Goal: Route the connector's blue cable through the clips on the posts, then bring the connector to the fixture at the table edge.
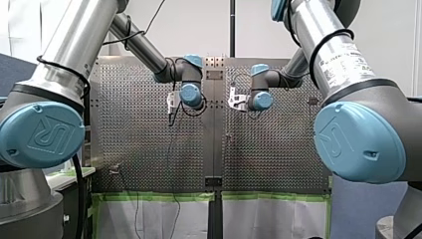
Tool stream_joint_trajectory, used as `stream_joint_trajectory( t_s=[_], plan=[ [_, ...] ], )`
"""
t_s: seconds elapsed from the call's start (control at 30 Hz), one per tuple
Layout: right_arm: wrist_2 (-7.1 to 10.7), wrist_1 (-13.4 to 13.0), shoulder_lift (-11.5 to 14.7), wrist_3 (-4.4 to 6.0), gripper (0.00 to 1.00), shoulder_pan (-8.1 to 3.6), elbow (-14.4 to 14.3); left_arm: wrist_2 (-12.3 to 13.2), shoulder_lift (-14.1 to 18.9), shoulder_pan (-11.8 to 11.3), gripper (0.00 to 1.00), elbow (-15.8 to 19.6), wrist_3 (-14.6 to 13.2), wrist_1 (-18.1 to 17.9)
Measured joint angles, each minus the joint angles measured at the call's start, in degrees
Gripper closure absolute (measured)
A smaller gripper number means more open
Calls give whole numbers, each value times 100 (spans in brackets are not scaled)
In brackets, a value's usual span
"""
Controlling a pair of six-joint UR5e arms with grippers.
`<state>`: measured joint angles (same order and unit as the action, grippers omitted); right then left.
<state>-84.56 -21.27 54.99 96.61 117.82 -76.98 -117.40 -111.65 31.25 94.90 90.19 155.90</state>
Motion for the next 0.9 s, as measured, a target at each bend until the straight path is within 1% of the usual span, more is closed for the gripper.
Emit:
stream_joint_trajectory(
  t_s=[0.27,0.6,0.8,0.9],
  plan=[
    [0,-3,0,4,100,0,2,-375,0,-12,0,0,-11,-41],
    [0,-9,0,3,100,0,1,-822,0,-50,0,0,-171,-169],
    [0,-14,0,8,100,0,0,-1112,0,25,0,-2,-290,-302],
    [0,-22,0,8,100,0,0,-1192,0,94,0,-2,-328,-339]
  ],
)
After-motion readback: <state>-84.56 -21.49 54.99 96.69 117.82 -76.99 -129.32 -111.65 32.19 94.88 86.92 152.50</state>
